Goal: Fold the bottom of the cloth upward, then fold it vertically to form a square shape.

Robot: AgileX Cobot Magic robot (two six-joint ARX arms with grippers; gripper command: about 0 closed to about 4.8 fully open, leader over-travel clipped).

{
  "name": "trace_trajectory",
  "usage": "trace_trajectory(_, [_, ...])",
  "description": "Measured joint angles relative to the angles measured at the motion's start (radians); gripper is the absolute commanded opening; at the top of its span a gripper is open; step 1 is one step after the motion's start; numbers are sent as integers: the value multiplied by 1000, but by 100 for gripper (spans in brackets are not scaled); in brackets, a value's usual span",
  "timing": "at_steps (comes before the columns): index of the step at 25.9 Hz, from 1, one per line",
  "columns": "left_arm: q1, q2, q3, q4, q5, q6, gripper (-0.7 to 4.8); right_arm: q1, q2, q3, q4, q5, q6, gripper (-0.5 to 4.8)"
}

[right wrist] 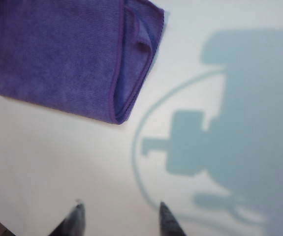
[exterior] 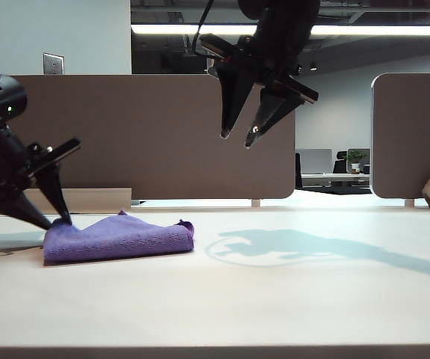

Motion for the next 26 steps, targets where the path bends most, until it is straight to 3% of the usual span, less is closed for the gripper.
trace_trajectory(4, [0, 2, 11, -28, 3, 3, 78, 0, 0, 0, 0, 0, -1, 201])
trace_trajectory(7, [0, 3, 17, -41, 17, 22, 16, 0, 0, 0, 0, 0, -1, 201])
trace_trajectory(10, [-7, 3, 36, -42, 84, 29, 15, 0, 0, 0, 8, 0, -1, 201])
trace_trajectory(16, [-31, 3, 71, -49, 112, 32, -6, 0, 0, 0, 8, 0, -1, 201])
trace_trajectory(22, [-59, 3, 77, -63, 180, 111, -6, 0, 0, 0, 8, 0, -1, 198])
trace_trajectory(26, [-73, 3, 77, -92, 233, 211, -6, 0, 0, 0, 10, 0, -1, 198])
